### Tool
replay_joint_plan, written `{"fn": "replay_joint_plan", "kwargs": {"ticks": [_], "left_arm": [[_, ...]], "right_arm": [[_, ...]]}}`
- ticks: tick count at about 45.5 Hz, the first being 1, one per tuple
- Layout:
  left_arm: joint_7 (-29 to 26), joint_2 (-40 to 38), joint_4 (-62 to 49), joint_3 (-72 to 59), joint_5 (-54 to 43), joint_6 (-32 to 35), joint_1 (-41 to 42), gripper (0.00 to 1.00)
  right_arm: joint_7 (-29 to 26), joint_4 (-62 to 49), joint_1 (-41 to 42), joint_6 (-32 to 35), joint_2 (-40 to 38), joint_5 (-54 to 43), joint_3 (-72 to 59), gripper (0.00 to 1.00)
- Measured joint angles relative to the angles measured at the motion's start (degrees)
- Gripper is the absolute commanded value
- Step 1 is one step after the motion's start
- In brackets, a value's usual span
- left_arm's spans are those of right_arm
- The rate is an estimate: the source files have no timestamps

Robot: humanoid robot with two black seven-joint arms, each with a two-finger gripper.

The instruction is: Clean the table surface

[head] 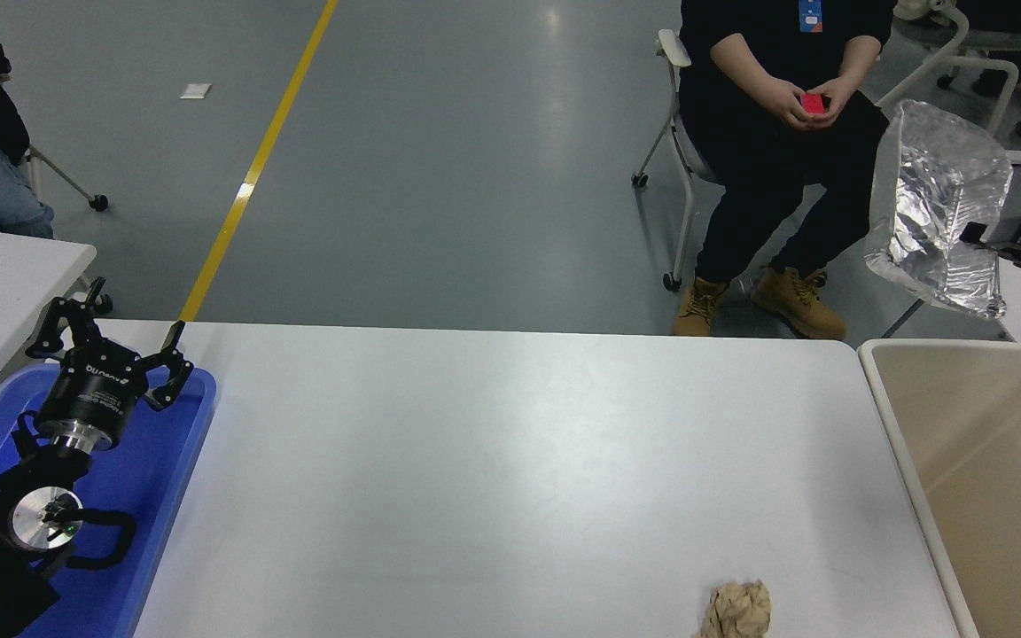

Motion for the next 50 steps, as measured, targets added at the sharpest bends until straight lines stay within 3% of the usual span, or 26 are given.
{"fn": "replay_joint_plan", "kwargs": {"ticks": [6, 31, 50], "left_arm": [[0.0, 0.0, 0.0, 0.0, 0.0, 0.0, 0.0, 1.00], [0.0, 0.0, 0.0, 0.0, 0.0, 0.0, 0.0, 1.00], [0.0, 0.0, 0.0, 0.0, 0.0, 0.0, 0.0, 1.00]], "right_arm": [[-2.0, -2.5, -3.4, -0.2, 0.1, 1.6, 0.0, 0.00], [-19.6, -6.2, -15.7, -0.5, 1.4, 13.3, 0.9, 0.00], [-26.6, -6.4, -20.5, -1.6, 4.0, 17.8, 1.0, 0.00]]}}
